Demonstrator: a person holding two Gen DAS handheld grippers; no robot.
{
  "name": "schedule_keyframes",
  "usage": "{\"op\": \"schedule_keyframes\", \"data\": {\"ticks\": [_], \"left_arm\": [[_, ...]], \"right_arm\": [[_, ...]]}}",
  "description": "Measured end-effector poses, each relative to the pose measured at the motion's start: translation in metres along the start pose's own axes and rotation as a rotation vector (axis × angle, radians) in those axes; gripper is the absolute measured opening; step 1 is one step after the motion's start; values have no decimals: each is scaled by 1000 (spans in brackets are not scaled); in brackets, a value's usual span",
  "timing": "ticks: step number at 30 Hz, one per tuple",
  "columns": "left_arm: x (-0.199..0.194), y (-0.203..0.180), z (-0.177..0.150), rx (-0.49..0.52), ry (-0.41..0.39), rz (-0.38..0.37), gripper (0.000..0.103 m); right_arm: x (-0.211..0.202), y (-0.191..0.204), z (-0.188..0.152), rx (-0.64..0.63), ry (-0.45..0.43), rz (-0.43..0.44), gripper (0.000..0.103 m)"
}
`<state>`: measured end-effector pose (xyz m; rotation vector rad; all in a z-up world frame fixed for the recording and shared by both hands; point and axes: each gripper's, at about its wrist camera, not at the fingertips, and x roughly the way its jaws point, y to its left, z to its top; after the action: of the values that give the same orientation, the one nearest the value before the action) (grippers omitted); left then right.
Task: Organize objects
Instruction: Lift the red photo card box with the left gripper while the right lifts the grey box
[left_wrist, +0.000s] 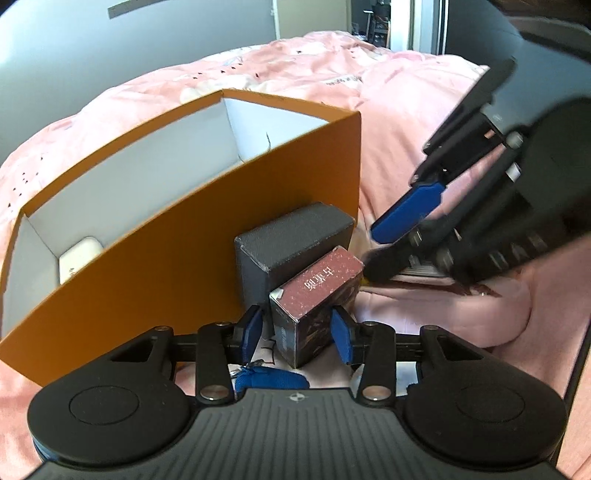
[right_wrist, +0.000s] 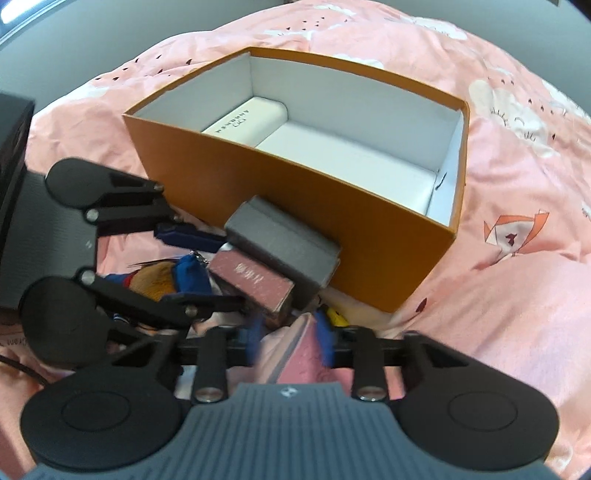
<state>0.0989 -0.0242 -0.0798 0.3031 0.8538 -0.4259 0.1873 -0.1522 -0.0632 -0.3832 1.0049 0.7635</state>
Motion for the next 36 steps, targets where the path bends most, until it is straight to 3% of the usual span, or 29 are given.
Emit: {"op": "schedule_keyframes", "data": {"ticks": [3,9,14,17,20,22,26,28,29,30,32,36], "left_arm": [[7,2,-1,-12,13,6,50],[11,4,-3,-29,22,-5,51],[12,2,-3,-24,10,-11,52],[14,5,-5,-26,9,-9,57],[18,9,-7,-46,20,-6,58],[17,13,-8,-71,3,-42,49],[15,13,-7,-84,-13,-64,44],[16,13,-5,-89,-15,-67,42],[15,14,-5,-94,-18,-72,40],[12,15,-6,-105,-24,-77,39],[8,19,-7,-138,-32,-87,38],[-4,26,-11,-211,-38,-103,35]], "right_arm": [[6,-4,2,4,10,34,16],[2,3,1,-58,10,-45,12],[9,4,3,-53,24,-31,8],[14,4,4,-31,9,6,8],[18,-2,7,37,3,101,1],[18,-3,6,36,12,79,3],[6,-9,5,32,10,63,8],[-2,-13,7,27,2,45,30],[-5,-13,7,10,-5,1,48],[-7,-14,7,-14,-13,-38,53],[-7,-18,7,-49,-10,-62,53],[6,-22,10,-111,-2,2,53]]}}
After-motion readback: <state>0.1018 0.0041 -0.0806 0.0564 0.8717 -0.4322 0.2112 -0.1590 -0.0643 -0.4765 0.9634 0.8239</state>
